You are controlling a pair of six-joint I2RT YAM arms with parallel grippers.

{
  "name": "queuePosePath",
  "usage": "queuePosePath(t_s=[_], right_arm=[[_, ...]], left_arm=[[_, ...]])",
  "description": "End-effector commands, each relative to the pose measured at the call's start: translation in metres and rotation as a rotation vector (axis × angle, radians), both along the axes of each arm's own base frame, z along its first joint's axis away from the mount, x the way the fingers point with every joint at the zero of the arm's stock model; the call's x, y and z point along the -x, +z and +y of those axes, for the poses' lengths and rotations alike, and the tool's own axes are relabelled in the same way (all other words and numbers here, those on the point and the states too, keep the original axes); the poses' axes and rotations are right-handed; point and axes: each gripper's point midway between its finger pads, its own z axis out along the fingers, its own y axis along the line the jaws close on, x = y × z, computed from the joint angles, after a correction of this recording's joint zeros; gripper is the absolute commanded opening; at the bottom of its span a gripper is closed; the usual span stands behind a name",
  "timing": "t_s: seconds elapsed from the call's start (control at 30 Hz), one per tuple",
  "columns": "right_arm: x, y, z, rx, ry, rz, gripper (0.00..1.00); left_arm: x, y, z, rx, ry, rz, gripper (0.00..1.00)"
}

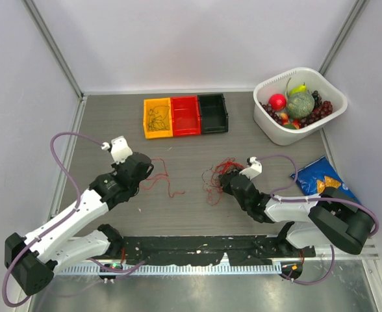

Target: Untangle the cables

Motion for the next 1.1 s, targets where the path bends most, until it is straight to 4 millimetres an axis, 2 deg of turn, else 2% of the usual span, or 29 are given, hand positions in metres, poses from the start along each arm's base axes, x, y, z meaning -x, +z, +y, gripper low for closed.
queuePosePath(t_s=[0.0,0.07,0.13,0.23,0.37,0.47,0.53,0.67,0.73,0.8,0.93,0.97,1.0,1.07], right_arm=[[-0.004,0.009,0.002,-0.025,-0.005,-0.036,0.13],[-0.004,0.01,0.003,-0.027,0.003,-0.037,0.13],[-0.004,0.01,0.005,-0.029,0.009,-0.039,0.13],[-0.004,0.01,0.005,-0.027,0.015,-0.039,0.13],[-0.003,0.01,0.006,-0.031,0.023,-0.042,0.13],[-0.002,0.011,0.008,-0.035,0.029,-0.044,0.13],[-0.003,0.01,0.007,-0.034,0.029,-0.044,0.13],[-0.002,0.011,0.008,-0.035,0.034,-0.045,0.13],[-0.002,0.011,0.008,-0.038,0.035,-0.045,0.13],[-0.001,0.012,0.008,-0.042,0.035,-0.049,0.13],[-0.001,0.012,0.006,-0.049,0.035,-0.052,0.13],[-0.001,0.014,0.007,-0.053,0.035,-0.054,0.13],[0.0,0.013,0.007,-0.054,0.035,-0.055,0.13],[0.0,0.012,0.007,-0.053,0.04,-0.053,0.13]], left_arm=[[0.004,-0.016,0.025,-0.007,0.166,-0.025,0.36],[0.008,-0.023,0.031,-0.037,0.181,-0.003,0.71],[0.01,-0.026,0.032,-0.055,0.179,0.017,0.99],[0.011,-0.038,0.029,-0.059,0.155,0.081,1.0],[0.014,-0.07,0.028,0.001,0.157,0.199,1.0],[0.013,-0.088,0.043,0.041,0.253,0.243,1.0],[0.006,-0.096,0.05,0.052,0.284,0.259,1.0],[-0.011,-0.117,0.037,0.108,0.232,0.282,0.99],[-0.012,-0.129,0.039,0.098,0.252,0.307,0.93],[-0.011,-0.139,0.04,0.09,0.269,0.338,0.81],[-0.016,-0.139,0.036,0.094,0.245,0.36,0.4],[-0.02,-0.135,0.03,0.112,0.207,0.347,0.16],[-0.025,-0.128,0.024,0.129,0.167,0.322,0.07],[-0.037,-0.111,0.008,0.179,0.07,0.258,0.0]])
